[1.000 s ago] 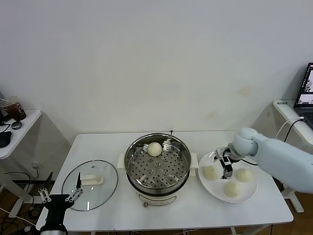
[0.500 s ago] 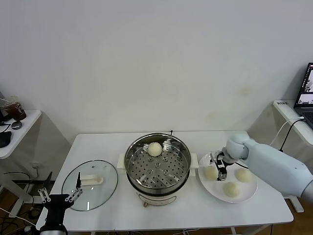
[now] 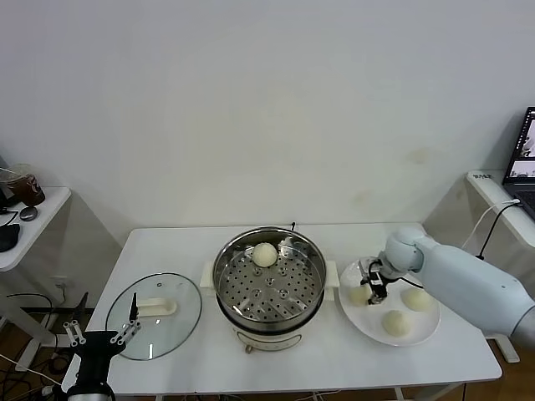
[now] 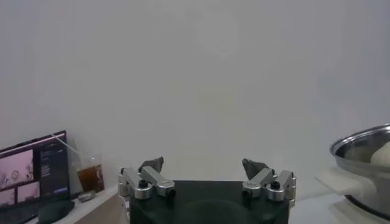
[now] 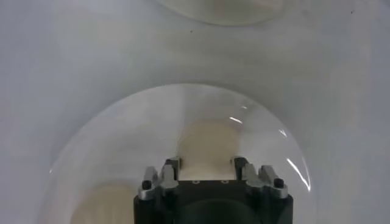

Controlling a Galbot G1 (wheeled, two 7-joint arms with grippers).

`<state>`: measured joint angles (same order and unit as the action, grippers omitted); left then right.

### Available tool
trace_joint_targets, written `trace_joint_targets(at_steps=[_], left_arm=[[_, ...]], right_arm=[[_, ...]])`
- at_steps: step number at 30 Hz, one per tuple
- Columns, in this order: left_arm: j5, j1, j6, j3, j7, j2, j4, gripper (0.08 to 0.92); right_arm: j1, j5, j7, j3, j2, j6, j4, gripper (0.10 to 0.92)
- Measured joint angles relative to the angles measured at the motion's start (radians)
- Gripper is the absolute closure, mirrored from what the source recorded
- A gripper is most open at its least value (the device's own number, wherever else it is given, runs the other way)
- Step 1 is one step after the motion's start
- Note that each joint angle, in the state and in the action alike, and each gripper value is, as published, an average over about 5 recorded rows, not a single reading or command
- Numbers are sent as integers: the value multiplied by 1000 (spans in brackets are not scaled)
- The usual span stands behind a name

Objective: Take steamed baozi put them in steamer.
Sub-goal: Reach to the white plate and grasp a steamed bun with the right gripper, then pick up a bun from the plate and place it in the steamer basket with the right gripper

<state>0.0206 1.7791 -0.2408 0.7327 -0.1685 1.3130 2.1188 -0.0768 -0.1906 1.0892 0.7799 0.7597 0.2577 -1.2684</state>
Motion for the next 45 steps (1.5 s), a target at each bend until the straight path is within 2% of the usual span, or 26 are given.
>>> trace_joint_targets(at_steps=[3,11,23,33,45], left_arm=[[0,-1,0,-1,0,1,1,177],[3,-5,1,-5,2,-4,17,177],[10,-30,12,-28,11,-29,31,177],[5,-54,18,-30,13,-45,21,177],[1,-79,21,-18,17,-32,10,177]], right_arm=[[11,8,8,0,-14,0,-12,632],[111,72,29,31,-77,11,-65,632],[550,354,23,276,-98,110,-209,626],[756,615,-73,451,52,274,-321,626],[703,748,-210,507,332,405,-265,626]])
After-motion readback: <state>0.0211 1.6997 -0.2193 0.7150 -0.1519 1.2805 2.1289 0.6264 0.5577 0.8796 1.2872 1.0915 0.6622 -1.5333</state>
